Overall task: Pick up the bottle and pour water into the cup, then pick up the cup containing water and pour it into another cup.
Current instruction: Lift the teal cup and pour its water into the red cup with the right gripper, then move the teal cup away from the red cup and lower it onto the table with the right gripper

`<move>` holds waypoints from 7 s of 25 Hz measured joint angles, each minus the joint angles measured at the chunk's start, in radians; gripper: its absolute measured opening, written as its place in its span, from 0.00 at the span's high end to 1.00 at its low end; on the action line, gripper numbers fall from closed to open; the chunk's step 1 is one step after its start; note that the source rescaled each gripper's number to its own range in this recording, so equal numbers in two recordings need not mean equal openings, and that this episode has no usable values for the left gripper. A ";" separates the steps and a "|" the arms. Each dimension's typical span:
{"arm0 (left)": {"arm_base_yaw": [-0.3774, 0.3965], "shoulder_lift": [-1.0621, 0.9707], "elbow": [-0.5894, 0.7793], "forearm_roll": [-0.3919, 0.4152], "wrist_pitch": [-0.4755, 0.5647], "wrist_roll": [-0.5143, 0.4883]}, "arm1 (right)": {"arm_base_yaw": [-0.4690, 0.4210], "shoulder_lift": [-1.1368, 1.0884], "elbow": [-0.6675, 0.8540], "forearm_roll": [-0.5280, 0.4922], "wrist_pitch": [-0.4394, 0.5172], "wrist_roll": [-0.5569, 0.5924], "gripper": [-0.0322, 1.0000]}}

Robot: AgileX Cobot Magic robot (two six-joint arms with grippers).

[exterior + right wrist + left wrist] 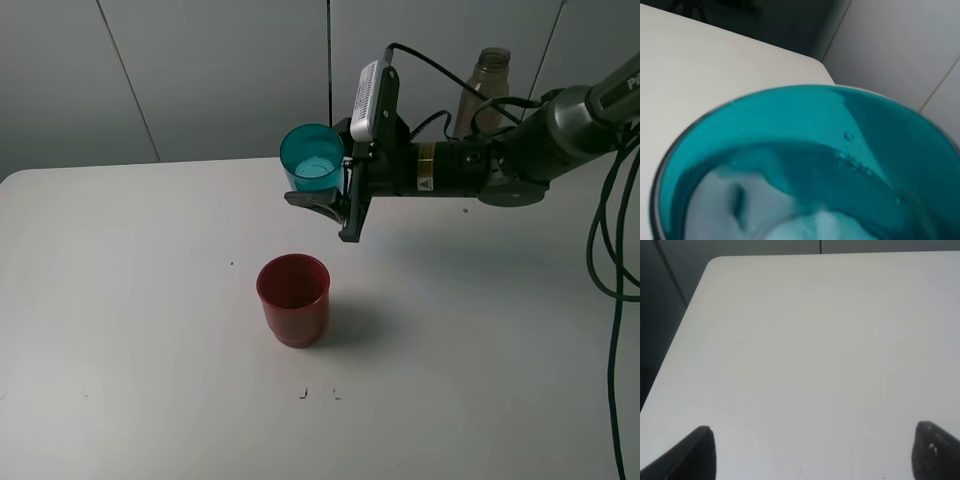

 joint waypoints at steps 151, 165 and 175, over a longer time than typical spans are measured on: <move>0.000 0.000 0.000 0.000 0.000 0.008 | 0.075 -0.072 0.068 0.104 -0.021 -1.359 0.93; 0.000 0.000 0.000 0.000 0.000 0.008 | 0.075 -0.073 0.068 0.081 -0.021 -1.367 0.93; 0.000 0.000 0.000 0.000 0.000 0.008 | 0.075 -0.073 0.068 0.079 -0.021 -1.074 0.93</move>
